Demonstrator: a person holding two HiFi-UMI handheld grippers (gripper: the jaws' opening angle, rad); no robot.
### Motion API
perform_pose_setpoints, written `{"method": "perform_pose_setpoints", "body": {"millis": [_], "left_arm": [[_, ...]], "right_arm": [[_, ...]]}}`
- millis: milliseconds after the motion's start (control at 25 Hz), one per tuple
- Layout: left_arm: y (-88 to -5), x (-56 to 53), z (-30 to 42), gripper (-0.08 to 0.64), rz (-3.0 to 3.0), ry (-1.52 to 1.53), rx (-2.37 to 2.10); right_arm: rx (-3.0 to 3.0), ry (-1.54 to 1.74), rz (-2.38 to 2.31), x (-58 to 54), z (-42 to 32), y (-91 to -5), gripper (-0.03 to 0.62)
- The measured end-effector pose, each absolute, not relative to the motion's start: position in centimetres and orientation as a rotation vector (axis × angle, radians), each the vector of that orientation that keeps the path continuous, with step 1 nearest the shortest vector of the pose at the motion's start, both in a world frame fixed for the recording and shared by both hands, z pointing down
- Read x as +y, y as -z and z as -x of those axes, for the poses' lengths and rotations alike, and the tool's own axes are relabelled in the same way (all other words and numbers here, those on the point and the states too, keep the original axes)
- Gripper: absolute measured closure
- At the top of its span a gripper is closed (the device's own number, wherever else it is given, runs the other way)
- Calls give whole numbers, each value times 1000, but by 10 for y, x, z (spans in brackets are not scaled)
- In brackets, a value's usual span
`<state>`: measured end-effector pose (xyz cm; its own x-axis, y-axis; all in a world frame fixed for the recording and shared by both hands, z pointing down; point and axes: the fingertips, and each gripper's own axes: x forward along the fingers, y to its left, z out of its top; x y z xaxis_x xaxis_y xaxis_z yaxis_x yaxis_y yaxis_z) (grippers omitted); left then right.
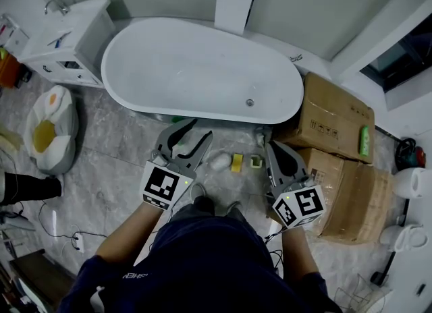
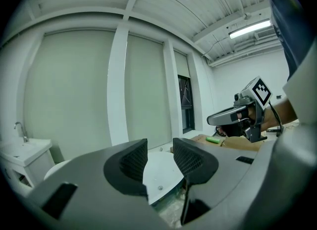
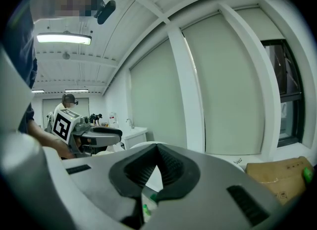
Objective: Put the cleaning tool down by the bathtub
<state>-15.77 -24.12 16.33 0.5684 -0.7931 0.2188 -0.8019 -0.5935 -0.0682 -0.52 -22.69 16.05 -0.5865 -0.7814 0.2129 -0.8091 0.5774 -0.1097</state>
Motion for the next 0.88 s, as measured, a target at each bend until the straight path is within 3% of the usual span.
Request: {"method": "perform_pose_setpoints", "body": {"millis": [880], "left_arm": [[-154,-249,137,499,-2798,-307,-1342]], "right_arm": [[-2692,-260,-1358,-237,5,-147,588]]}}
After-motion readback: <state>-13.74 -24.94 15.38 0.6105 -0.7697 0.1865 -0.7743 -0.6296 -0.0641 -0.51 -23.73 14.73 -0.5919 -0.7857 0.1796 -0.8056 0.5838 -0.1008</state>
